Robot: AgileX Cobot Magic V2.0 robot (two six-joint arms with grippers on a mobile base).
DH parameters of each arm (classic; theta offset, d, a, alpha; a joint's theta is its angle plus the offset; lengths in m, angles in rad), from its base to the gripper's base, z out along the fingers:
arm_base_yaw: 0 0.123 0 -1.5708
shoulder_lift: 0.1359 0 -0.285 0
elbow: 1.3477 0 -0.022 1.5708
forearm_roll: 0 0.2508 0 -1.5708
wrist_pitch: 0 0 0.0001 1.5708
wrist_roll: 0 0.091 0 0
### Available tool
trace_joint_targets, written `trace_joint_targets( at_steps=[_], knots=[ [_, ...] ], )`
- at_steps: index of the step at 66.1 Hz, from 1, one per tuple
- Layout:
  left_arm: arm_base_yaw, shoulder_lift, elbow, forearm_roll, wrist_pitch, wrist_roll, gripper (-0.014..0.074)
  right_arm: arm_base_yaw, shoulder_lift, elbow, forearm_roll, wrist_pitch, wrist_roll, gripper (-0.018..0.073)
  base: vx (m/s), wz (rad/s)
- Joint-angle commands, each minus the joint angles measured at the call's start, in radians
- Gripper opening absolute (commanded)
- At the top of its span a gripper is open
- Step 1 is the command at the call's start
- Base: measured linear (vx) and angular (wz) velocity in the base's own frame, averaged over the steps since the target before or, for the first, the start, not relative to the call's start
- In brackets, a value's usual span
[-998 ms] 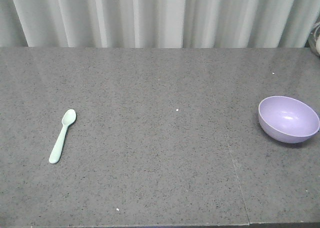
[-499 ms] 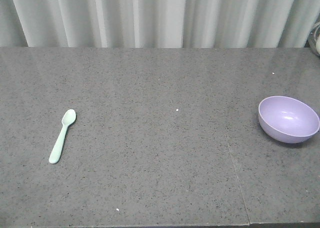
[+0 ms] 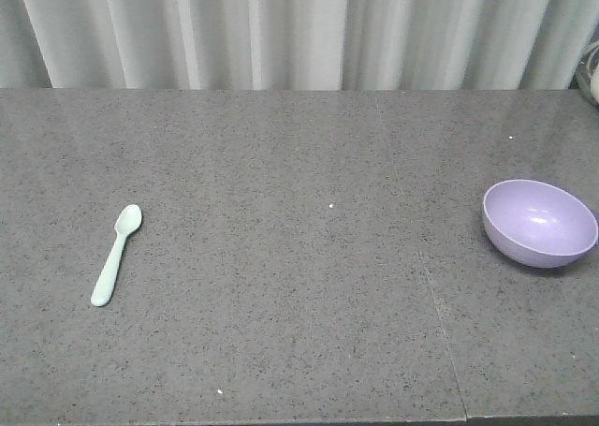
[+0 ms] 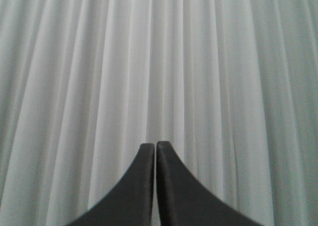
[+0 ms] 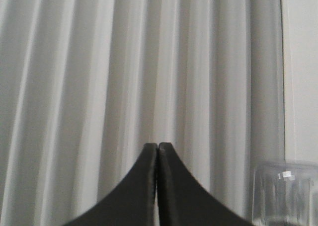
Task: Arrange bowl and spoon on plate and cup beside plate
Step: 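Drive closer and stop facing the pale green spoon and lilac bowl, then lower the left gripper onto the pale green spoon and grasp it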
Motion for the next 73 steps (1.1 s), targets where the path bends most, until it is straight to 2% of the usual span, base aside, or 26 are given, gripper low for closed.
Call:
trace_joint_targets(
  at_steps=[1,7,15,21,27,34,38,42,49,55,60,64,73],
  knots=[
    [-0.041,0.201,-0.155,-0.001,0.171,0.000,-0.0006,-0.002,0.208,-0.178,-0.008,0.235,-0.005,-0.0006,0.00,0.00],
    [-0.056,0.348,-0.230,-0.001,0.198,0.000,-0.0006,-0.002,0.362,-0.274,-0.007,0.321,-0.006,-0.0006,0.00,0.00],
    [-0.055,0.460,-0.245,-0.011,0.189,-0.003,-0.0006,-0.002,0.493,-0.284,-0.054,0.302,-0.006,-0.0006,0.00,0.00],
    [-0.055,0.501,-0.253,-0.007,0.165,0.000,-0.0006,-0.002,0.555,-0.284,-0.103,0.289,-0.002,-0.0004,0.00,0.00],
    [-0.055,0.511,-0.254,-0.008,0.140,0.000,-0.0003,-0.002,0.575,-0.284,-0.112,0.289,-0.002,0.0006,0.00,0.00],
    [-0.055,0.536,-0.302,-0.001,0.173,0.024,0.0037,-0.002,0.575,-0.291,-0.136,0.289,0.007,0.0074,0.00,0.00],
    [-0.055,0.562,-0.357,0.001,0.230,0.063,0.0099,-0.002,0.577,-0.308,-0.134,0.291,0.037,0.0158,0.00,0.00],
    [-0.055,0.587,-0.420,-0.007,0.306,0.069,0.0192,-0.002,0.577,-0.325,-0.134,0.291,0.063,0.0285,0.00,0.00],
    [-0.055,0.623,-0.508,-0.019,0.408,0.068,0.0433,-0.002,0.577,-0.327,-0.134,0.280,0.064,0.0557,0.00,0.00],
    [-0.058,0.642,-0.531,-0.019,0.432,0.068,0.0603,-0.002,0.577,-0.325,-0.134,0.281,0.053,0.0708,0.00,0.00],
    [-0.071,0.658,-0.531,-0.027,0.435,0.066,0.0672,-0.002,0.577,-0.325,-0.134,0.291,0.051,0.0727,0.00,0.00],
    [-0.083,0.679,-0.533,-0.034,0.449,0.067,0.0682,-0.002,0.577,-0.325,-0.134,0.311,0.051,0.0723,0.00,0.00],
    [-0.092,0.778,-0.616,-0.035,0.626,0.066,0.0659,-0.002,0.577,-0.325,-0.134,0.363,0.050,0.0715,0.00,0.00]
  ],
)
